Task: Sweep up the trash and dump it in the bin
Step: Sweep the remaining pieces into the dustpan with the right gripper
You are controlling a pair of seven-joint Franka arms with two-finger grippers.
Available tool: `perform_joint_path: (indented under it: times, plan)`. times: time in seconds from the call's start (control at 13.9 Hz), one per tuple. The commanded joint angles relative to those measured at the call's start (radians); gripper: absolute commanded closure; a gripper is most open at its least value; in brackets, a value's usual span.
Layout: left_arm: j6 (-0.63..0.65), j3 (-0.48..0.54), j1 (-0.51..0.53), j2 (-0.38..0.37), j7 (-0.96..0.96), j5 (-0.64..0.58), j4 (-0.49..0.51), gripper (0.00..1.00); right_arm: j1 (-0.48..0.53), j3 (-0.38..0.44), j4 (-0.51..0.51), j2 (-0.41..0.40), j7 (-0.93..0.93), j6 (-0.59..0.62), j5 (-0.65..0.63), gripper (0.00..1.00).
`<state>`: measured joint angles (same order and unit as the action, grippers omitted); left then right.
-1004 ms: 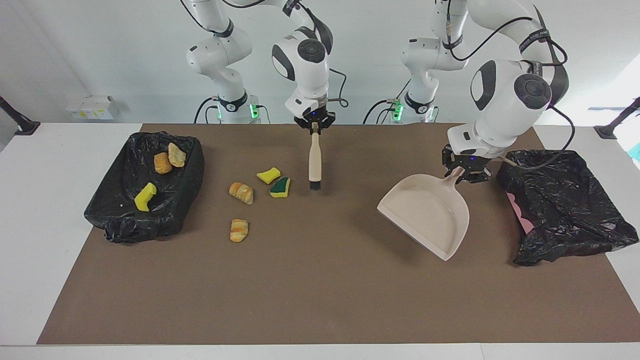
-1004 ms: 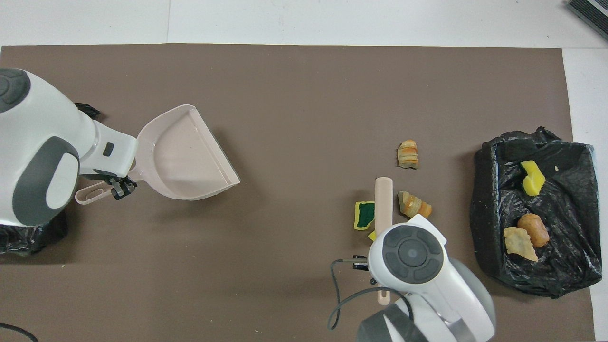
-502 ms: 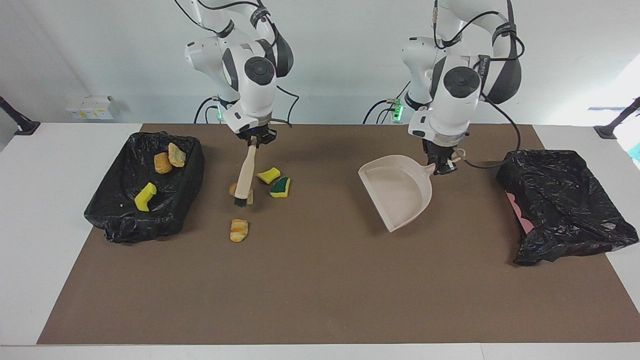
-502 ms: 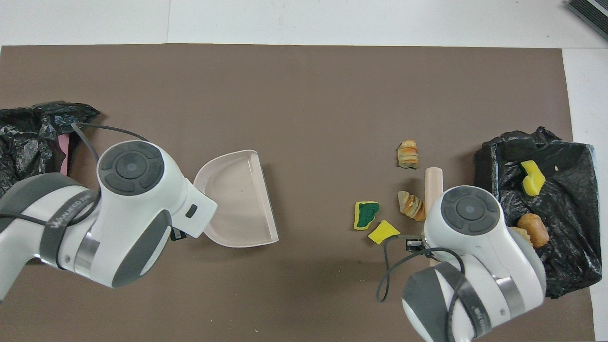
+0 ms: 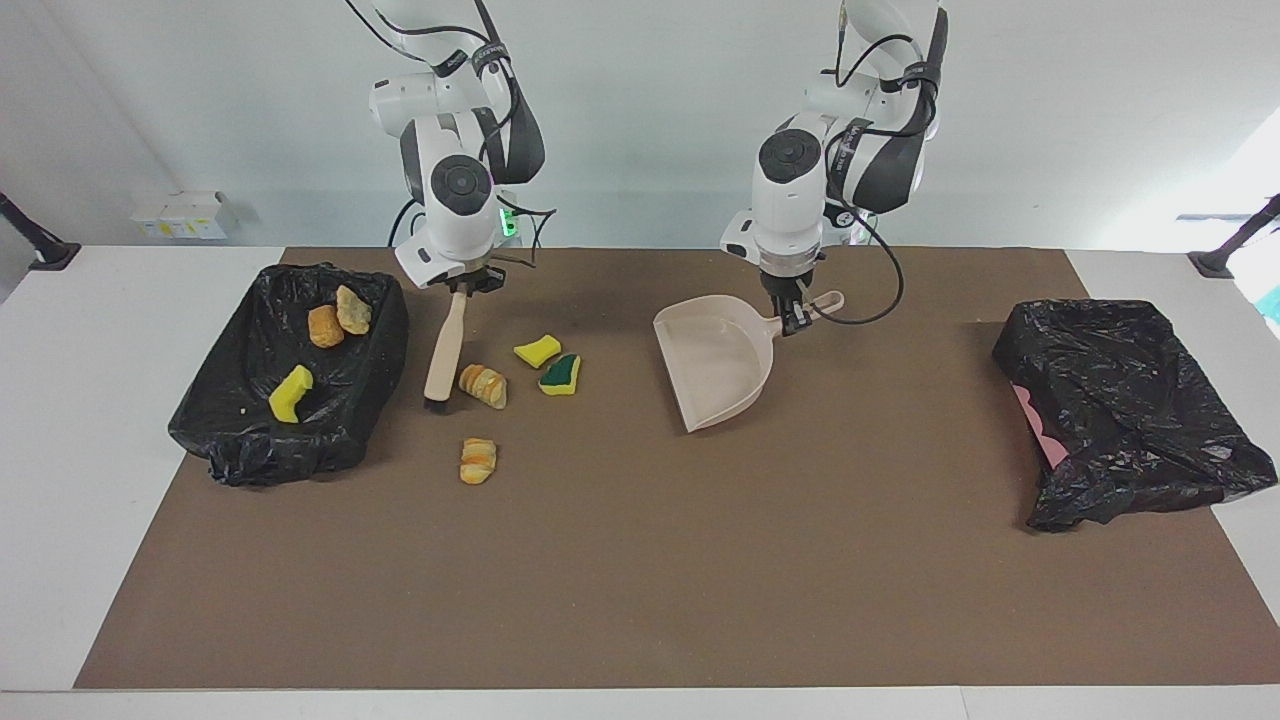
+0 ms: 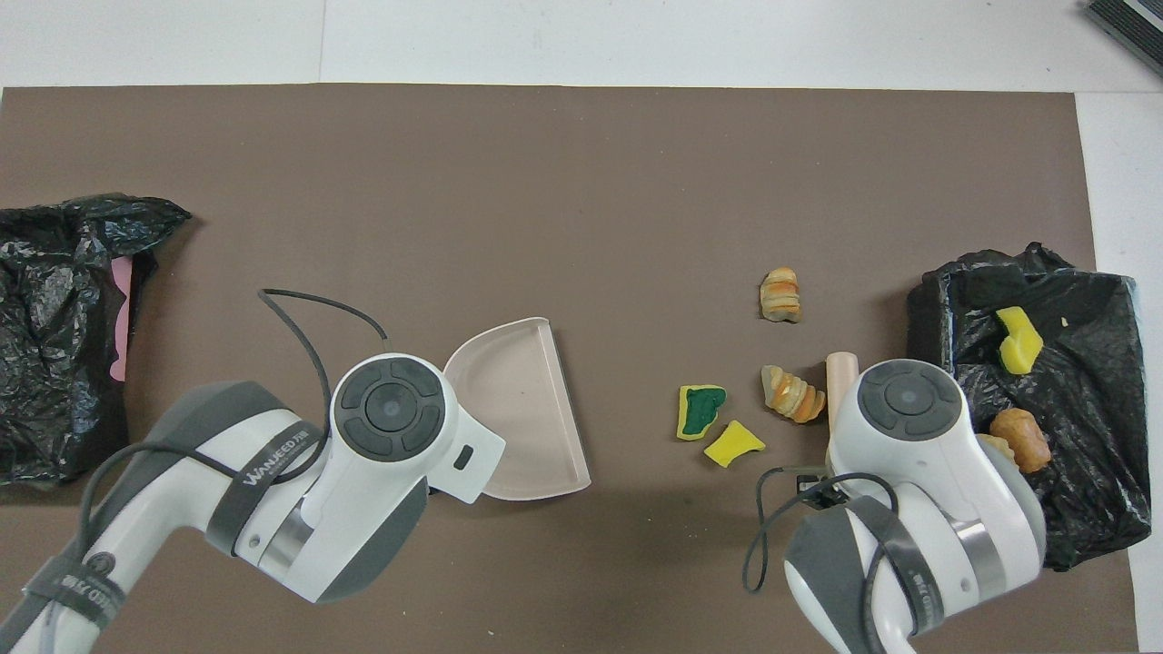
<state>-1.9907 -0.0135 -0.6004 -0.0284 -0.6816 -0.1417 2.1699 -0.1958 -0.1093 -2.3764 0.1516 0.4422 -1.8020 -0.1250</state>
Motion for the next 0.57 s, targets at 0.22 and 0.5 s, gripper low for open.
perform_joint_path:
  times: [0.22, 0.5]
  plan:
    - [-0.062, 0.015, -0.079, 0.008, 0.065, 0.007, 0.031, 1.0, -0.166, -0.004, 0.002, -0.108, -0.028, -0.143, 0.123, 1.0]
    - [-0.091, 0.015, -0.121, 0.024, 0.126, 0.008, 0.053, 1.0, -0.319, -0.004, 0.048, -0.127, -0.06, -0.183, 0.284, 1.0]
